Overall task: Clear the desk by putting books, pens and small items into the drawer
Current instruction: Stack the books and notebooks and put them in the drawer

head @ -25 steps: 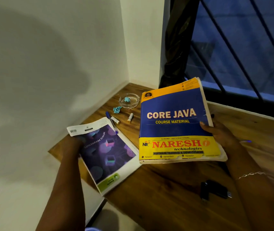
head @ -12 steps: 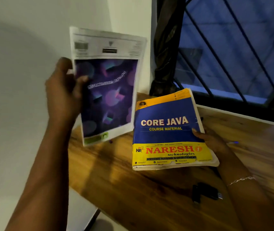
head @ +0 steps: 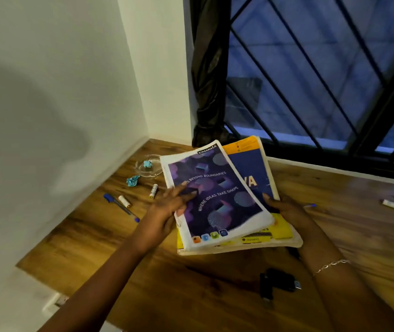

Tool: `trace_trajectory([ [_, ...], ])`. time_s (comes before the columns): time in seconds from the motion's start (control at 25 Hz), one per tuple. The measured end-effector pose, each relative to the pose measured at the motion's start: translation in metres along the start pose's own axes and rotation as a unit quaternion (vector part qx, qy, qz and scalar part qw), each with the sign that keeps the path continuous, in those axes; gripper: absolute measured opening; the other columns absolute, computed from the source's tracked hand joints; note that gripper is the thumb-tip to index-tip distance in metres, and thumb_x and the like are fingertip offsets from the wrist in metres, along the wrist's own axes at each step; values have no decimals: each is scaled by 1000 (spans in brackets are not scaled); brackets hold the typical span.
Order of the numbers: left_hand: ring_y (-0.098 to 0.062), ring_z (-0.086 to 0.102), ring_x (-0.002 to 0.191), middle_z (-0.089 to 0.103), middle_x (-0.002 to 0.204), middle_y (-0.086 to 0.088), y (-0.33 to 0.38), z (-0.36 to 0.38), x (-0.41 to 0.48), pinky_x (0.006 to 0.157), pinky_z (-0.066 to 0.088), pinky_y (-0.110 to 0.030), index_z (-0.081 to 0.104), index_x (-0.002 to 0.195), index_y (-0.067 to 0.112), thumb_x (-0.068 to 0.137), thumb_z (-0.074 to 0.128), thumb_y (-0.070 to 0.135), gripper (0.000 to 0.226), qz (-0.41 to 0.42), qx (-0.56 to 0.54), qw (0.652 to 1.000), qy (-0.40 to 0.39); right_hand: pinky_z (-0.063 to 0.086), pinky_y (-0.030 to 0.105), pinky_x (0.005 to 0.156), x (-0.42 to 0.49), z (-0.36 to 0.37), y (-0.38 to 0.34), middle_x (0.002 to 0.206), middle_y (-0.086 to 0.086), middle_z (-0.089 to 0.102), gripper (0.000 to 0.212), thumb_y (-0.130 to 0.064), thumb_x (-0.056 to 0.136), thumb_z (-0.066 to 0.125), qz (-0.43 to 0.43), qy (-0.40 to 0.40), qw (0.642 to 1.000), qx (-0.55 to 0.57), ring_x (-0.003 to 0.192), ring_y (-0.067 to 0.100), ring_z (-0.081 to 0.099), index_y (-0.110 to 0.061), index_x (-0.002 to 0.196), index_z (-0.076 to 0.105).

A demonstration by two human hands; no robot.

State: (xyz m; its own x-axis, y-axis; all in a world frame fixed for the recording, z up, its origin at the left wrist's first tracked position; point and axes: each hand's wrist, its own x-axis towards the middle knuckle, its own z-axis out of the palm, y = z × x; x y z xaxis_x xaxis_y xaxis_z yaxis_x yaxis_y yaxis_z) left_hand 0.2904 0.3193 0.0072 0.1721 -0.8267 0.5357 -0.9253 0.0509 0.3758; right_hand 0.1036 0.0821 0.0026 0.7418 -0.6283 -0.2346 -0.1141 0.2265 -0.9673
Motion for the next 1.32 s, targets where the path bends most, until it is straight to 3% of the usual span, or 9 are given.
trace_trajectory([
  [0.2,-11,52,115,48,123,7,6,13,16,77,55,-18,46,109,30,94,43,1,32,-282,-301,896,163,54,35,75,5,-5,6,101,12,67,43,-25,86,61,-12,-25,1000,-4,86,24,66,-6,124,54],
  [0.32,-26,54,118,50,133,-8,-6,26,22,90,52,-47,35,131,19,88,59,10,50,-378,-357,830,202,56,33,76,7,-1,9,96,3,71,88,-61,36,84,-28,-41,999,-15,85,19,69,-17,109,62],
  [0.44,-40,55,114,54,130,-19,-13,33,27,92,47,-58,41,128,12,91,49,-3,41,-415,-392,795,204,56,21,64,11,-1,13,85,-5,74,89,-63,24,85,-47,-57,997,7,79,10,71,-22,100,63],
  [0.64,-34,58,107,57,126,-14,-8,37,37,91,49,-49,49,125,17,94,39,-5,40,-427,-456,757,194,54,17,71,11,7,6,95,-4,68,35,-22,92,51,-33,-25,999,9,90,14,63,-10,124,54],
  [0.8,-29,55,113,53,131,-8,-10,40,47,89,50,-46,39,139,16,91,46,-6,52,-403,-459,768,190,50,44,93,3,5,-1,113,7,67,83,-63,39,82,1,-41,999,18,102,25,63,-24,110,61],
  [1.0,-22,56,107,51,121,0,-9,46,69,77,53,-35,20,145,25,91,53,8,65,-413,-486,750,174,55,23,59,0,-9,-12,88,4,70,69,-15,60,79,-28,-51,998,-25,76,15,69,-2,123,53],
  [1.12,-29,63,87,63,98,-12,-25,48,82,59,54,-31,45,130,7,95,50,25,40,-503,-501,689,146,54,22,54,-5,-22,-16,75,3,73,98,-40,22,92,-62,-12,998,9,67,16,70,-4,107,60],
  [1.24,-36,59,104,61,105,-24,-65,58,93,73,55,-37,57,92,1,92,53,10,9,-545,-265,790,95,54,23,49,-3,-38,-13,71,2,74,109,-46,3,90,-47,19,998,28,63,14,70,-9,101,60],
  [1.32,-29,53,111,56,121,-15,-75,64,99,93,43,-36,54,102,5,94,50,16,15,-499,-20,865,-45,54,22,48,0,-45,-12,69,0,74,110,-48,0,89,-43,27,998,29,61,12,70,-11,99,58],
])
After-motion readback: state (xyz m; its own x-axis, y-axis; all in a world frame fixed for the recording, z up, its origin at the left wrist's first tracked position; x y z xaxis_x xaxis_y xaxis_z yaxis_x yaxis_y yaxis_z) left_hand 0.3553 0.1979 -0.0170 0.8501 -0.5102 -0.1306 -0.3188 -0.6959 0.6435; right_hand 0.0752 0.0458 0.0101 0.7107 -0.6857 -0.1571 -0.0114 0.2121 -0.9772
